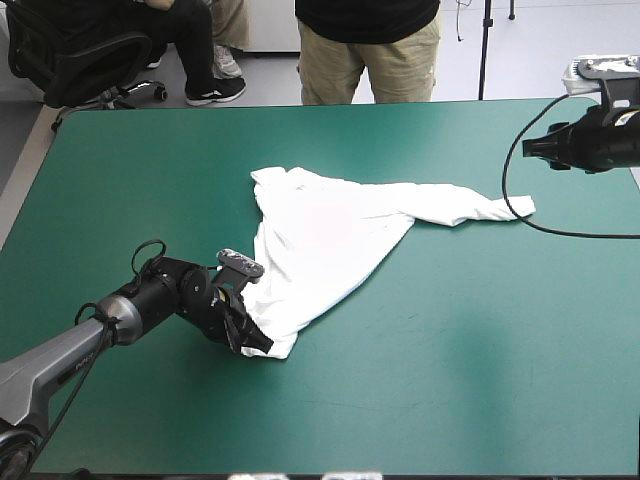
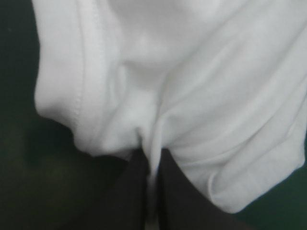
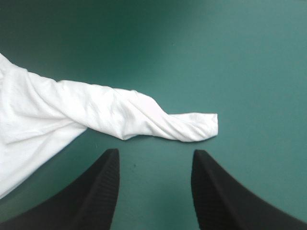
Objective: Fold the cloth
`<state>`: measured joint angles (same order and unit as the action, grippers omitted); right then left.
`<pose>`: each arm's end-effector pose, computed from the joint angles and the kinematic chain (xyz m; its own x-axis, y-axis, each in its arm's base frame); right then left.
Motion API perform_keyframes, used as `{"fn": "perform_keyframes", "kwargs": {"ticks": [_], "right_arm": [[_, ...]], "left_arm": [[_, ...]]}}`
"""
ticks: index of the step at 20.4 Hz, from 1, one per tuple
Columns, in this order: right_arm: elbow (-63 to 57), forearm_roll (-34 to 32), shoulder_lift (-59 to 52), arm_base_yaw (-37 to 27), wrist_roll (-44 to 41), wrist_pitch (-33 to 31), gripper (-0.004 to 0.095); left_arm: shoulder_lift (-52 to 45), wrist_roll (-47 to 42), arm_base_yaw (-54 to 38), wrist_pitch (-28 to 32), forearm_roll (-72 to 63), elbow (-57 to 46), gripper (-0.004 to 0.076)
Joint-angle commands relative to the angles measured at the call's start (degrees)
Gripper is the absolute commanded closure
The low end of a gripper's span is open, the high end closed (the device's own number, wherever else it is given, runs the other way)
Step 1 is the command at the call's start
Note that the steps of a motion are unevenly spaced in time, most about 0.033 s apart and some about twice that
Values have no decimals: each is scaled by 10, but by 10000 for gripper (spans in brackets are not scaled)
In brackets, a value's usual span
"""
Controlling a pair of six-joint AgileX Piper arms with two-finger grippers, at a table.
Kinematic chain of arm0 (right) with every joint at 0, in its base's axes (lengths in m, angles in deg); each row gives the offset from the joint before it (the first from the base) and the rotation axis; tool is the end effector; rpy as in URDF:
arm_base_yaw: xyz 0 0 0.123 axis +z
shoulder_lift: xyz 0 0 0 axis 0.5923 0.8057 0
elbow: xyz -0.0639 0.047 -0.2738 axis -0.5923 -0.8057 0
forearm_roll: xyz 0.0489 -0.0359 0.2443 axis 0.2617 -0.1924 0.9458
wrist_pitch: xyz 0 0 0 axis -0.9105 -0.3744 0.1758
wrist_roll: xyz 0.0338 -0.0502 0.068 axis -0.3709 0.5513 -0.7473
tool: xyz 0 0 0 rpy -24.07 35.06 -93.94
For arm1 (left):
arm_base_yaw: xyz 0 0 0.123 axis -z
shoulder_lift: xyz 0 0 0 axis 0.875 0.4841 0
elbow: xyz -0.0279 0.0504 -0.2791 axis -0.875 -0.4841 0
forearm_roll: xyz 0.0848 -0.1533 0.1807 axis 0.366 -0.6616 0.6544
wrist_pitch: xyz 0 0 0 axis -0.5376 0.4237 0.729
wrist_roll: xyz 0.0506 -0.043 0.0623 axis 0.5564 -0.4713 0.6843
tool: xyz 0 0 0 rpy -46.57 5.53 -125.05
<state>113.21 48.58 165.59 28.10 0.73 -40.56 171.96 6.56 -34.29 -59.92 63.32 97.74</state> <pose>0.3011 -0.0207 0.4460 -0.6932 -0.0488 -0.7191 -0.1398 0.9879 0.0677 0.2261 -0.1280 0.2000 -0.8293 0.5080 -0.2328 0.5421 0.8324 -0.1150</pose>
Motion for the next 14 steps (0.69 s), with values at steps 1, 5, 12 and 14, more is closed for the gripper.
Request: {"fn": "perform_keyframes", "kwargs": {"ticks": [1, 5, 12, 14], "right_arm": [[14, -25, 13, -3, -11, 20, 515], [14, -96, 107, -9, -47, 45, 513], [14, -98, 252, -14, -50, 136, 503], [14, -92, 276, -14, -50, 156, 503]], "left_arm": [[20, 1, 6, 33, -27, -8, 733], [20, 1, 6, 28, -26, -8, 733], [20, 1, 6, 29, -25, -8, 733], [20, 1, 6, 33, -25, -8, 733]]}}
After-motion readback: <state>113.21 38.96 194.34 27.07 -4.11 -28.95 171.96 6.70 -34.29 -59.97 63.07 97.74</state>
